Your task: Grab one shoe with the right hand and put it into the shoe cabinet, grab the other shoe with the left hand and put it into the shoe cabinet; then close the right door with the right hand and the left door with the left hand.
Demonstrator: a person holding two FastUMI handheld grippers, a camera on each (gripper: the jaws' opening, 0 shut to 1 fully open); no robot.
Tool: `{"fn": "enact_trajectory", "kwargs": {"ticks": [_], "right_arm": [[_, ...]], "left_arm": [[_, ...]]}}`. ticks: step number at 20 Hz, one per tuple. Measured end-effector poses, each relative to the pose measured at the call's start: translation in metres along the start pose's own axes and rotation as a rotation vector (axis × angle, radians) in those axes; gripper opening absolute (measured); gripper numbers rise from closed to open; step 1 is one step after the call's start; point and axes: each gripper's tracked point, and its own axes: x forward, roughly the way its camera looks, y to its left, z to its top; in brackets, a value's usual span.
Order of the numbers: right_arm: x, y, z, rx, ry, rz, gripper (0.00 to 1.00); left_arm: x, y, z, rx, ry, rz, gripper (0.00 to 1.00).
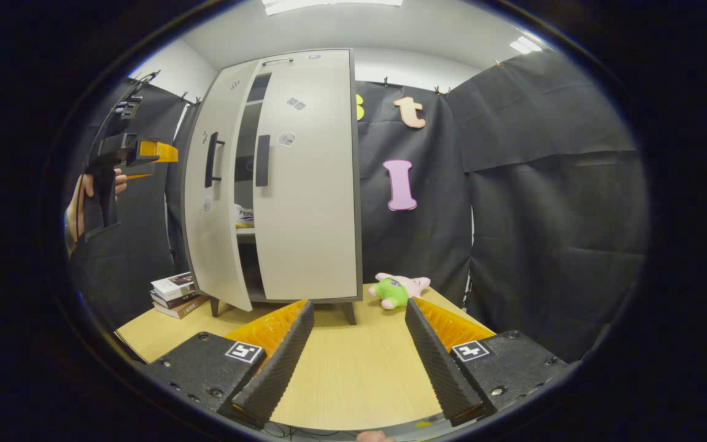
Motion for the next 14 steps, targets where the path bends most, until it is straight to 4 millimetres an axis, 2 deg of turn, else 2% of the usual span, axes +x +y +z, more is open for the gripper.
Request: {"fn": "enact_trajectory", "kwargs": {"ticks": [1, 2, 4, 5, 6, 7, 8, 14], "right_arm": [[0.001, 0.002, 0.0, 0.002, 0.0, 0.004, 0.94], [0.0, 0.004, 0.0, 0.002, 0.0, 0.01, 0.98], [0.001, 0.009, -0.001, -0.002, -0.001, 0.017, 0.98], [0.001, 0.011, -0.001, -0.001, -0.003, 0.019, 0.94], [0.001, 0.012, -0.001, 0.002, -0.003, 0.022, 0.98], [0.001, 0.014, -0.002, 0.003, 0.001, 0.026, 0.94], [0.001, 0.016, -0.004, 0.002, 0.007, 0.03, 0.98], [-0.001, 0.017, -0.007, 0.012, -0.001, 0.018, 0.97]], "left_arm": [[-0.006, -0.006, -0.005, -0.006, 0.012, -0.012, 0.94], [-0.015, -0.013, -0.011, -0.011, 0.025, -0.02, 0.94], [-0.03, -0.021, -0.024, -0.005, 0.039, -0.022, 0.94], [-0.036, -0.024, -0.031, 0.005, 0.042, -0.017, 0.94], [-0.043, -0.028, -0.038, 0.016, 0.048, -0.017, 0.94], [-0.05, -0.033, -0.047, 0.023, 0.059, -0.017, 0.94], [-0.056, -0.039, -0.056, 0.025, 0.073, -0.022, 0.94], [-0.097, -0.065, -0.103, 0.022, 0.132, -0.044, 0.94]]}}
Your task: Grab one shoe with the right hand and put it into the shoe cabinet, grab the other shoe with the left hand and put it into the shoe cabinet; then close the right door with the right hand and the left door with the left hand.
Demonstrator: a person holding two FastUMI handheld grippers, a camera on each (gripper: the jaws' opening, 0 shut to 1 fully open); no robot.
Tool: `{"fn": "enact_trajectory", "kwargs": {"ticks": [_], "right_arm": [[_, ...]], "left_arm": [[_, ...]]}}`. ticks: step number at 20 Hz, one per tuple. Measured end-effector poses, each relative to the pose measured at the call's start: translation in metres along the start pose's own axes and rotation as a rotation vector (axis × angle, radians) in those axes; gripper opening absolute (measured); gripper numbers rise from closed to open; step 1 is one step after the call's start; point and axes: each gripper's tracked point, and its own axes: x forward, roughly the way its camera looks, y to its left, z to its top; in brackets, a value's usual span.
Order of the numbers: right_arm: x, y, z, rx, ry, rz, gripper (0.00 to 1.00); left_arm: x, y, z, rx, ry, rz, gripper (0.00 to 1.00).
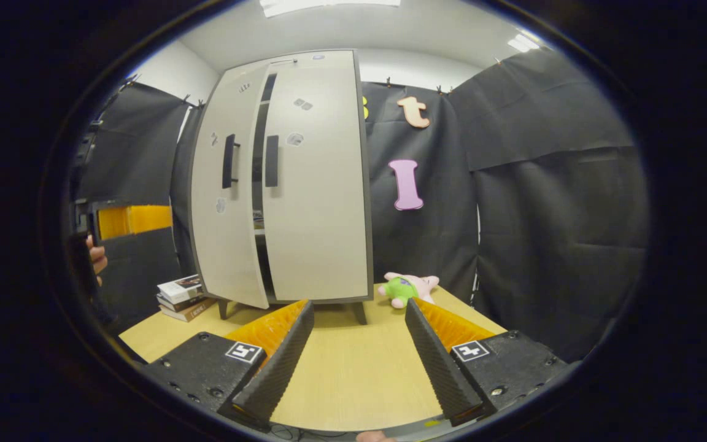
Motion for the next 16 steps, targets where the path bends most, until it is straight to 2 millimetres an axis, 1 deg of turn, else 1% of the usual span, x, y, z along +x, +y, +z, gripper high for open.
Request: {"fn": "enact_trajectory", "kwargs": {"ticks": [1, 2, 3, 4, 5, 6, 9, 10, 13, 14, 16], "right_arm": [[-0.001, 0.001, -0.001, -0.002, 0.004, 0.002, 0.97], [-0.001, 0.001, -0.003, -0.005, 0.008, 0.001, 0.94], [-0.002, 0.001, -0.003, -0.004, 0.008, 0.001, 0.97], [-0.002, 0.001, -0.005, -0.005, 0.01, 0.001, 0.98], [-0.002, 0.0, -0.006, -0.005, 0.011, 0.001, 0.94], [-0.003, 0.001, -0.007, -0.003, 0.014, 0.002, 0.98], [-0.004, 0.003, -0.01, -0.001, 0.023, 0.012, 0.98], [-0.005, 0.004, -0.009, -0.003, 0.023, 0.017, 0.94], [-0.006, 0.003, -0.008, -0.006, 0.016, 0.018, 0.94], [-0.006, 0.003, -0.008, -0.004, 0.016, 0.018, 0.97], [-0.005, 0.003, -0.009, -0.004, 0.019, 0.019, 0.98]], "left_arm": [[-0.005, -0.003, -0.007, -0.001, 0.01, 0.001, 0.95], [-0.011, -0.005, -0.013, 0.001, 0.015, 0.005, 0.95], [-0.015, -0.005, -0.018, 0.005, 0.018, 0.01, 0.95], [-0.02, -0.005, -0.023, 0.004, 0.022, 0.019, 0.95], [-0.025, -0.005, -0.027, 0.004, 0.024, 0.025, 0.95], [-0.029, -0.004, -0.033, 0.003, 0.03, 0.035, 0.95], [-0.041, -0.006, -0.049, -0.022, 0.06, 0.044, 0.95], [-0.045, -0.005, -0.052, -0.03, 0.065, 0.05, 0.95], [-0.054, -0.003, -0.06, -0.046, 0.084, 0.067, 0.95], [-0.056, -0.001, -0.061, -0.04, 0.085, 0.075, 0.95], [-0.058, 0.003, -0.059, -0.018, 0.076, 0.087, 0.95]]}}
